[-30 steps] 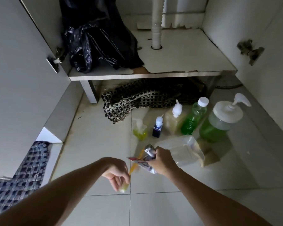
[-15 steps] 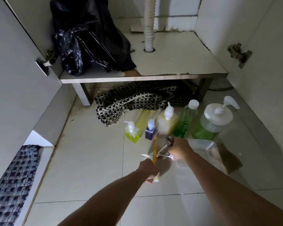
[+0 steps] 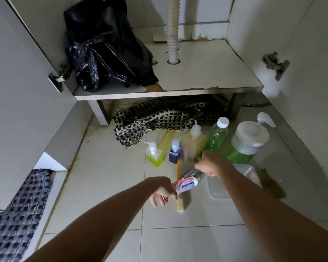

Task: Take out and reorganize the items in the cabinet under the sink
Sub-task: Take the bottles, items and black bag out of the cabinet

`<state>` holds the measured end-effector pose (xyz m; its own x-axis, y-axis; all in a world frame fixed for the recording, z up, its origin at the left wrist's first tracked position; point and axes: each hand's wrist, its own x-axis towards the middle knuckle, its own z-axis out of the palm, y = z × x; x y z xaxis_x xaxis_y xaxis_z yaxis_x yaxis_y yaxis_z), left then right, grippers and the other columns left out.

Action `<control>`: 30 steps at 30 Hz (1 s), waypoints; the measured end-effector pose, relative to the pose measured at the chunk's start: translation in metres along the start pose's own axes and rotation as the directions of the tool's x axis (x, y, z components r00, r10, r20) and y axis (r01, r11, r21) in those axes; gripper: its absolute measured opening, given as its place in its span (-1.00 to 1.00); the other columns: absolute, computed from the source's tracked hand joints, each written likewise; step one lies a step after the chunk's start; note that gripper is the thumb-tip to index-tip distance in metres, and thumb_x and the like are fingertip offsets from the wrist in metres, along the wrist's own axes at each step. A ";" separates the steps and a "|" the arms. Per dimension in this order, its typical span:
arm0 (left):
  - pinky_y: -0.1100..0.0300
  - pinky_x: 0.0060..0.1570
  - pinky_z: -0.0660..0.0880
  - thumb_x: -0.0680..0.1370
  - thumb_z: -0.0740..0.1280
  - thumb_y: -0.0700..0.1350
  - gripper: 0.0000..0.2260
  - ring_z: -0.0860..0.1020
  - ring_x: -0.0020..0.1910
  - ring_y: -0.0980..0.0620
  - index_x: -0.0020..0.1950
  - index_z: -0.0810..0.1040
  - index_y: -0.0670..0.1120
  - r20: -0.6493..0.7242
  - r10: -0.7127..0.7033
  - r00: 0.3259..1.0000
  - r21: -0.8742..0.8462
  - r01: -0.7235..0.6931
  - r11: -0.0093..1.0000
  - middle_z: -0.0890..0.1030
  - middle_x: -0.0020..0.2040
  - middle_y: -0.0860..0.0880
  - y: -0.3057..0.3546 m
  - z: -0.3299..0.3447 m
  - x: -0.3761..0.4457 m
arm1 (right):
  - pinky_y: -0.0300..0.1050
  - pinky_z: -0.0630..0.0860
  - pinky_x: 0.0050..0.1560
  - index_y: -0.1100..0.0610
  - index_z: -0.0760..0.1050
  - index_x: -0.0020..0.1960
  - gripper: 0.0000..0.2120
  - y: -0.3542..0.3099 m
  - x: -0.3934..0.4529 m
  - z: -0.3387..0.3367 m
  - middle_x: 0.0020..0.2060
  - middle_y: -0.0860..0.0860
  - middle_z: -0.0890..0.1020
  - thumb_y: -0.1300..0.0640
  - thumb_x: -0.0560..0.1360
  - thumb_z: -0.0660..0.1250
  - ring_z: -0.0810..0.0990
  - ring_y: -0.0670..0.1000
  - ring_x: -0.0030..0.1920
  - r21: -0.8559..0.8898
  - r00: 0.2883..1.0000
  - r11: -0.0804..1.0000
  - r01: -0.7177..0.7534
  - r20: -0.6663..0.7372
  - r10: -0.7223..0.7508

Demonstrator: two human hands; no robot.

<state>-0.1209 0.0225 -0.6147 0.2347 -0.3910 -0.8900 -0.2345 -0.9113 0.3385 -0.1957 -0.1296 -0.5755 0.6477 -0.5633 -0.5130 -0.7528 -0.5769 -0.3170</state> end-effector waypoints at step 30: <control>-0.03 0.14 0.46 0.49 0.41 0.01 -0.51 0.48 0.23 -0.04 0.39 0.39 -0.01 -0.793 -0.025 0.609 -0.588 -0.775 -0.234 0.51 0.25 -0.05 -0.046 -0.291 -0.056 | 0.18 0.12 0.45 0.16 -0.18 0.54 0.19 -0.316 0.163 -0.102 0.43 0.22 0.24 -0.27 0.23 0.46 0.24 0.21 0.44 -0.381 0.721 0.885 0.267 -0.531 -0.445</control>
<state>0.1517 0.0488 -0.4916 0.8967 -0.3181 -0.3078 0.4272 0.4399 0.7899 0.1601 -0.0995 -0.4779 0.8647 -0.4632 0.1945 -0.4492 -0.8862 -0.1137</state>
